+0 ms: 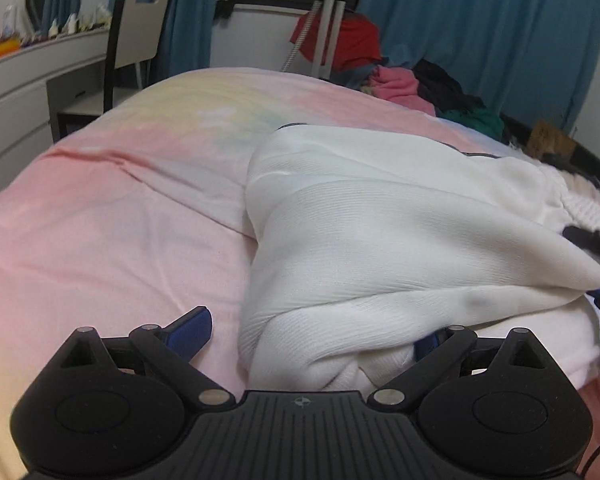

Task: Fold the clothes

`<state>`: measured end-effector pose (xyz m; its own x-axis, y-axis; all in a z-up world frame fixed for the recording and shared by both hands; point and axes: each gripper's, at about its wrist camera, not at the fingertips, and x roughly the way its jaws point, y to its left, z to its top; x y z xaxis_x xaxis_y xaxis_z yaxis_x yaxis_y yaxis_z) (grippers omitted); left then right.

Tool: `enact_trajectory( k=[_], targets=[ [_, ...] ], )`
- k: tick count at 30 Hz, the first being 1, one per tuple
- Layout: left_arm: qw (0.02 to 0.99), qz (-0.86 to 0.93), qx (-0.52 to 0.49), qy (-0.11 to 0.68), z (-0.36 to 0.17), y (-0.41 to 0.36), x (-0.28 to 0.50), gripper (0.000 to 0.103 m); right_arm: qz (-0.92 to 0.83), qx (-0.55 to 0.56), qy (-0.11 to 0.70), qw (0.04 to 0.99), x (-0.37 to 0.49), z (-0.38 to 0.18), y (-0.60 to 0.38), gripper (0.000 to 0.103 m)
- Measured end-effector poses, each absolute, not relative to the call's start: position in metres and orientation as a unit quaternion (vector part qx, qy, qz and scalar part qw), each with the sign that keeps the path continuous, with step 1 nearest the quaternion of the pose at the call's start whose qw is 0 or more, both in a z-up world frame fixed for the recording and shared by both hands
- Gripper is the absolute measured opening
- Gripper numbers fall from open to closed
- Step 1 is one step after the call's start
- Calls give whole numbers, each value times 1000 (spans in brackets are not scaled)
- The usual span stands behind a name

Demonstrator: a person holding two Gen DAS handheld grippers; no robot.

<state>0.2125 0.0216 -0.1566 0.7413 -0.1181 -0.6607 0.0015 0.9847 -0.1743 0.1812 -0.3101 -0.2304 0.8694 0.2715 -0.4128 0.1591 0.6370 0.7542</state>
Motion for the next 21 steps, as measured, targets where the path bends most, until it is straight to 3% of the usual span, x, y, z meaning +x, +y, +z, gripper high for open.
enact_trajectory(
  k=[2, 8, 13, 21],
  targets=[
    [929, -30, -98, 357, -158, 27, 211, 99, 33, 416, 239, 877, 176, -226, -310, 33],
    [926, -20, -138, 350, -157, 45, 205, 99, 46, 355, 159, 920, 141, -186, -301, 29],
    [918, -15, -171, 357, -168, 60, 196, 99, -24, 399, 260, 879, 150, -227, -326, 29],
    [913, -13, -197, 358, -168, 78, 197, 99, -11, 400, 265, 877, 147, -226, -327, 34]
  ],
)
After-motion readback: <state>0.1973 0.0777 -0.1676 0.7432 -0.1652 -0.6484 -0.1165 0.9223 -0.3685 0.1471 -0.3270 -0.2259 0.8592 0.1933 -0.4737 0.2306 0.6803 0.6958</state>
